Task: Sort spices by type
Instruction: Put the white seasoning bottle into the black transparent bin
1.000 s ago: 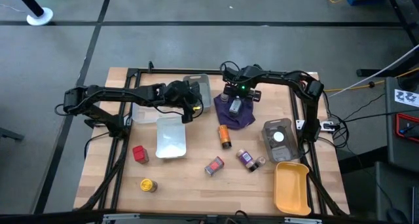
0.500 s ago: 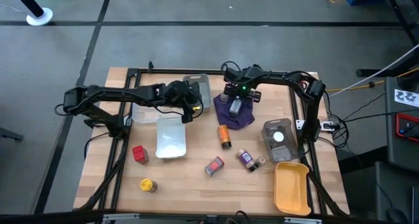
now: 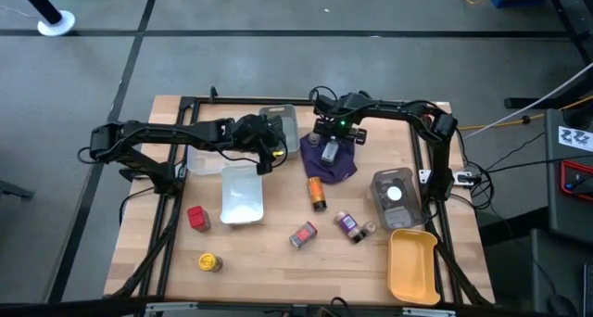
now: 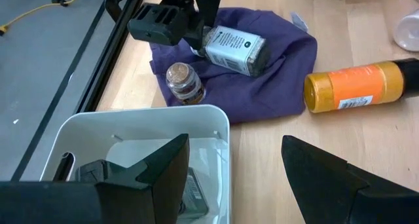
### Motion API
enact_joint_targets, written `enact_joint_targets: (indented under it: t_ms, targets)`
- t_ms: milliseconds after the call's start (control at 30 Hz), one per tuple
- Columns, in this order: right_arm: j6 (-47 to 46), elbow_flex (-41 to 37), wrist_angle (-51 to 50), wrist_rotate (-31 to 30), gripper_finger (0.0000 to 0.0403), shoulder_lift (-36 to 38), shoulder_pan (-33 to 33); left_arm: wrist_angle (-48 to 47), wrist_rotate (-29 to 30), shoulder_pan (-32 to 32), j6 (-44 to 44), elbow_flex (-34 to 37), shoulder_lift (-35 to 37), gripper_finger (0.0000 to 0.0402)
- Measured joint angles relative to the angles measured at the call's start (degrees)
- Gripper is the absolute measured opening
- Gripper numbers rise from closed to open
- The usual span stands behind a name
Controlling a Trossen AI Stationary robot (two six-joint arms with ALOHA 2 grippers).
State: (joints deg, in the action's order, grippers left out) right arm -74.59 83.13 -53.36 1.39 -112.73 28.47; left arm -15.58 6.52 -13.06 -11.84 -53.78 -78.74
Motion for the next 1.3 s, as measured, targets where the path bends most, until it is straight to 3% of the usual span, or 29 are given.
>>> enact_joint_targets:
  t_ms: [267,567,1100,1300]
  targets:
    - [0.03,-0.11,-2.54,1.25,0.0214,0.15,0.00,-0.51,0.00,0.01,-0.04,0.00,0.00,0.0227]
    - [0.66,-5.25,-1.59,1.75,0.0214,0.83,0.00,-0.54,0.00,0.02,-0.12,0.00,0.00,0.0227]
    - [3.41,-5.57,-1.01,0.64,0.0214,0.04,0.00,-0.53,0.00,0.00,-0.13,0.00,0.00,0.0227]
    - [8.12,-5.53,-1.25,0.17,0.0204,-0.70,0.00,-0.54,0.00,0.00,-0.11,0.00,0.00,0.0227]
